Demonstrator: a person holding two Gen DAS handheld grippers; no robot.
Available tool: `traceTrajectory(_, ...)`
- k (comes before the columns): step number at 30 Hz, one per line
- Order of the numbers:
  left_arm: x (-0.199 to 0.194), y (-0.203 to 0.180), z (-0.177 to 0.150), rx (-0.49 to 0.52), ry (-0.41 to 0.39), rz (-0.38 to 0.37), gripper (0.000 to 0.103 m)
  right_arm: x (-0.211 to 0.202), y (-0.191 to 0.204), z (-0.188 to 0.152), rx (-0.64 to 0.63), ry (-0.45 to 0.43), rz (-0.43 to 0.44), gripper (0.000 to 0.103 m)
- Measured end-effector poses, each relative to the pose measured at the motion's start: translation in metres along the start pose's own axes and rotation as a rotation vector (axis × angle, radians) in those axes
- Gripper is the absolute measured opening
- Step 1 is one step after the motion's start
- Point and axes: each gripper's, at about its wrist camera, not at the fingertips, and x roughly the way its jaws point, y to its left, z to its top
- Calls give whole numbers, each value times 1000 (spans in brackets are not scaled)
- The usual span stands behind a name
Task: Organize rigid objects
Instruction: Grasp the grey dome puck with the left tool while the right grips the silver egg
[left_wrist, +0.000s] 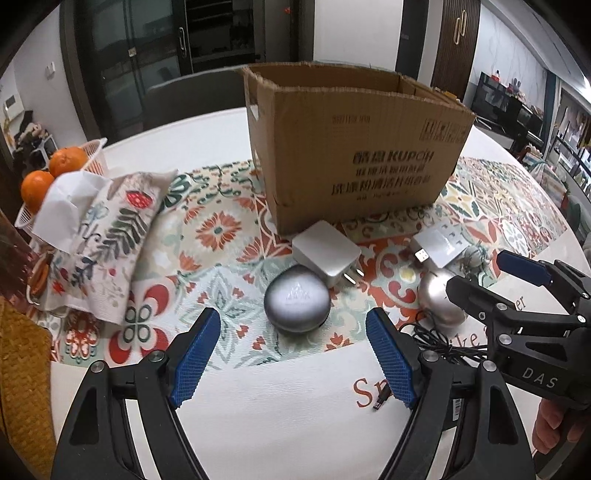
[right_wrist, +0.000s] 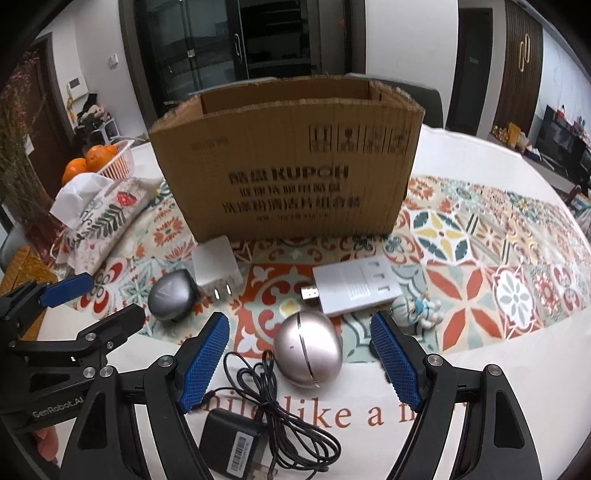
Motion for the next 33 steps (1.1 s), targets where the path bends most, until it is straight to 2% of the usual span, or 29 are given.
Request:
traceTrajectory(9, 28, 1, -3, 12, 54, -20, 81, 26, -5, -8, 20, 69, -19, 80)
traceTrajectory(25, 70, 2, 7, 28, 94, -46, 79, 62, -12, -11, 70, 146, -25, 79)
traceTrajectory(30, 79, 0, 9, 20, 108, -42, 63, 67, -13, -10, 79, 152, -22, 77)
traceTrajectory(31, 79, 0, 9, 22, 104, -35, 63, 67, -14, -9, 82, 152, -22, 75)
traceTrajectory(33, 78, 0, 9, 21, 100, -23, 55, 66, -14, -9, 79, 151, -19, 70)
